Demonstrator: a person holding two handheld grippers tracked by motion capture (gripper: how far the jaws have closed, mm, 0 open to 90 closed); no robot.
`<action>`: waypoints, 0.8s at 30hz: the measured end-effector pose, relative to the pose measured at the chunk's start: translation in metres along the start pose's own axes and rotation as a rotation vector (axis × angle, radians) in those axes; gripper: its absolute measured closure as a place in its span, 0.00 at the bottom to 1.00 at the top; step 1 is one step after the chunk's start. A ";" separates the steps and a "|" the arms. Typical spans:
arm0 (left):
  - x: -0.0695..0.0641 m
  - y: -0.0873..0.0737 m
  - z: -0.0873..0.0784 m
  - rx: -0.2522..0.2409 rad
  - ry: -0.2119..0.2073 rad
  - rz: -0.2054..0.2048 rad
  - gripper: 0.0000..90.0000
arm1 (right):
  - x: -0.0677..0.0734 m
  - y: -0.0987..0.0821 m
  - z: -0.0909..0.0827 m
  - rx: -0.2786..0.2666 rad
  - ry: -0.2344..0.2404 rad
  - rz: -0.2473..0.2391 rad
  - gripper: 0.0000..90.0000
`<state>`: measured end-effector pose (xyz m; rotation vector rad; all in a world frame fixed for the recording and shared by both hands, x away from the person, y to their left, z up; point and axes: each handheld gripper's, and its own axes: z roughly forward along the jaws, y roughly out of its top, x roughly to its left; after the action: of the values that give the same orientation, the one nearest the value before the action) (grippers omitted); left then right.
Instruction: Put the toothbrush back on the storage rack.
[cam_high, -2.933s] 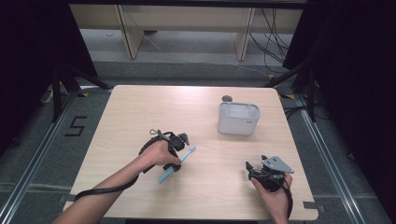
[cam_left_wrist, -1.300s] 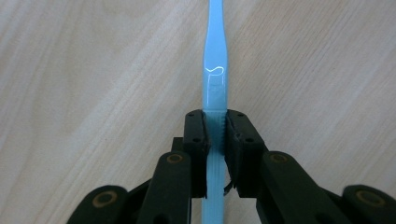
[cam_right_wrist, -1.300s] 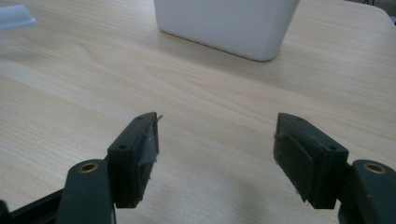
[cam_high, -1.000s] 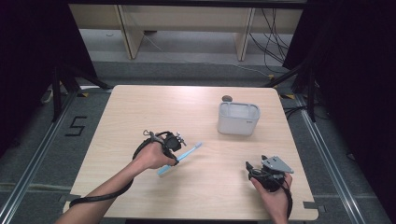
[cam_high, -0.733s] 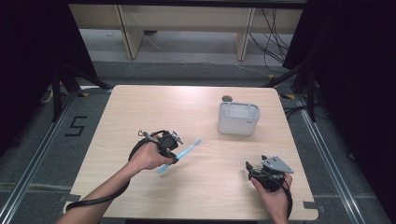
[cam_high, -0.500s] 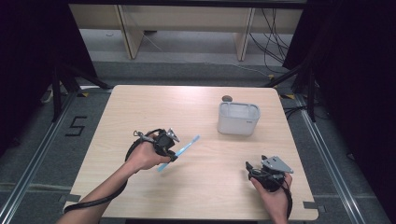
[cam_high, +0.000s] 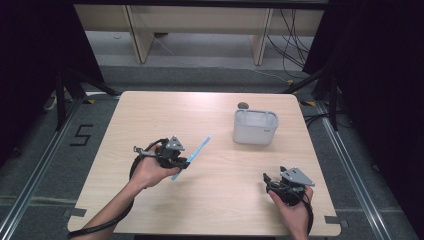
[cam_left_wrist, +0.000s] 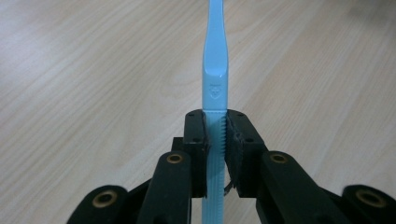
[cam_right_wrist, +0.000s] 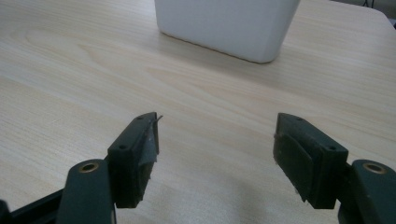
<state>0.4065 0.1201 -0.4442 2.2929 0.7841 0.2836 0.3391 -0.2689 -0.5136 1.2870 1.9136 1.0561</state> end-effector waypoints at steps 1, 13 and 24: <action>0.000 -0.002 0.001 -0.023 0.005 -0.007 0.87 | 0.000 0.000 0.000 -0.005 0.004 0.007 0.36; 0.002 -0.018 -0.004 -0.219 0.037 -0.040 0.87 | 0.000 0.000 -0.001 -0.017 -0.008 -0.027 0.36; -0.009 -0.029 -0.016 -0.386 0.057 -0.056 0.87 | 0.003 -0.001 -0.002 -0.021 -0.005 -0.024 0.37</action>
<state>0.3799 0.1400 -0.4516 1.9049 0.7475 0.4356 0.3364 -0.2671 -0.5136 1.2505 1.9046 1.0572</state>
